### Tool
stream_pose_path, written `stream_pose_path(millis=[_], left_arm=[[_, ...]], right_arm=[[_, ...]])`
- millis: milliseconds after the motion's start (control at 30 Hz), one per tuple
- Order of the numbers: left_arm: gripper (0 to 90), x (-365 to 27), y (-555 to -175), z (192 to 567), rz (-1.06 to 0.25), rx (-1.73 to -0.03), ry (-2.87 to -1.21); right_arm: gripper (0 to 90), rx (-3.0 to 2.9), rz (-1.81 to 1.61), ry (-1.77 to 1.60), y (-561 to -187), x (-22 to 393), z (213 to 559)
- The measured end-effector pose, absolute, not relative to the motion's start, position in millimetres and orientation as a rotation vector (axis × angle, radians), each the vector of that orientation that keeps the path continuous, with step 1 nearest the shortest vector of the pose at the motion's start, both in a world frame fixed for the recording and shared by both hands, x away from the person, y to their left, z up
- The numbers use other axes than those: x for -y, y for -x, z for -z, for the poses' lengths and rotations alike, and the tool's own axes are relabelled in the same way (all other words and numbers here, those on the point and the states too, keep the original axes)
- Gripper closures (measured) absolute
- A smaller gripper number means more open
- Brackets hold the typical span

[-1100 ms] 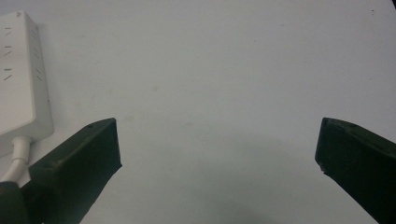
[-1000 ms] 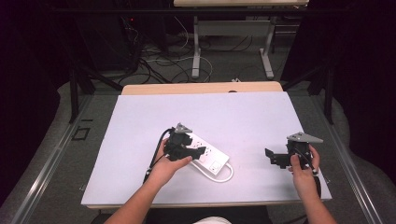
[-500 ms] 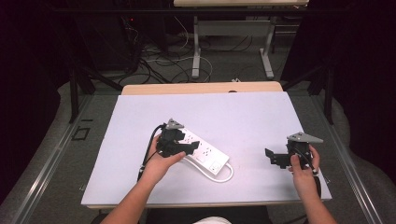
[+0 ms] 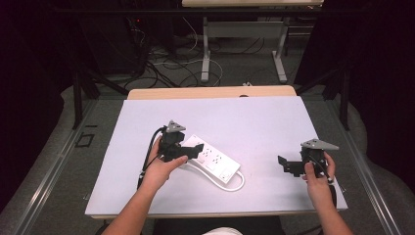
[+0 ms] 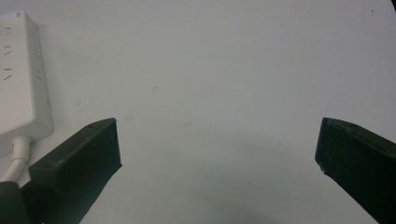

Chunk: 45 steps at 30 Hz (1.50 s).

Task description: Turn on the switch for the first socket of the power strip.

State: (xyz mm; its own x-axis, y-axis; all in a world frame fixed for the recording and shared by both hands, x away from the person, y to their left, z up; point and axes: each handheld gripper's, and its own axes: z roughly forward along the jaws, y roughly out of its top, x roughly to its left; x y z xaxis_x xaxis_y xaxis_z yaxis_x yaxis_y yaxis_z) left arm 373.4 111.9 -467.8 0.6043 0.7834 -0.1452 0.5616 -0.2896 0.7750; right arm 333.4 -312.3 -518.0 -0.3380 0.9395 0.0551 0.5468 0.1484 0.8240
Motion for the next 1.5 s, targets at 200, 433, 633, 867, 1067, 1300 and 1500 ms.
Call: stream_pose_path(millis=[200,433,633,867,1067,1300,1500], left_arm=[[10.5,-119,-376,466,-0.324,-1.09,-1.961],[0.3,-131,-381,464,-0.331,-1.114,-1.912],[0.3,-144,-382,462,-0.317,-1.134,-1.891],[0.3,-159,-381,457,-0.363,-1.154,-1.883],[0.3,-175,-379,452,-0.39,-1.189,-1.857],[0.3,-194,-377,448,-0.437,-1.226,-1.825],[0.3,-212,-375,446,-0.465,-1.259,-1.811]], right_arm=[[0.0,-1.95,-1.079,-1.414,-333,312,518],[0.0,-1.94,-1.081,-1.419,-333,312,518],[0.0,-1.949,-1.074,-1.413,-333,313,518],[0.0,-1.946,-1.072,-1.415,-333,313,518],[0.0,-1.953,-1.073,-1.42,-333,314,517],[0.0,-1.952,-1.07,-1.418,-333,313,517],[0.0,-1.951,-1.073,-1.42,-333,314,517]])
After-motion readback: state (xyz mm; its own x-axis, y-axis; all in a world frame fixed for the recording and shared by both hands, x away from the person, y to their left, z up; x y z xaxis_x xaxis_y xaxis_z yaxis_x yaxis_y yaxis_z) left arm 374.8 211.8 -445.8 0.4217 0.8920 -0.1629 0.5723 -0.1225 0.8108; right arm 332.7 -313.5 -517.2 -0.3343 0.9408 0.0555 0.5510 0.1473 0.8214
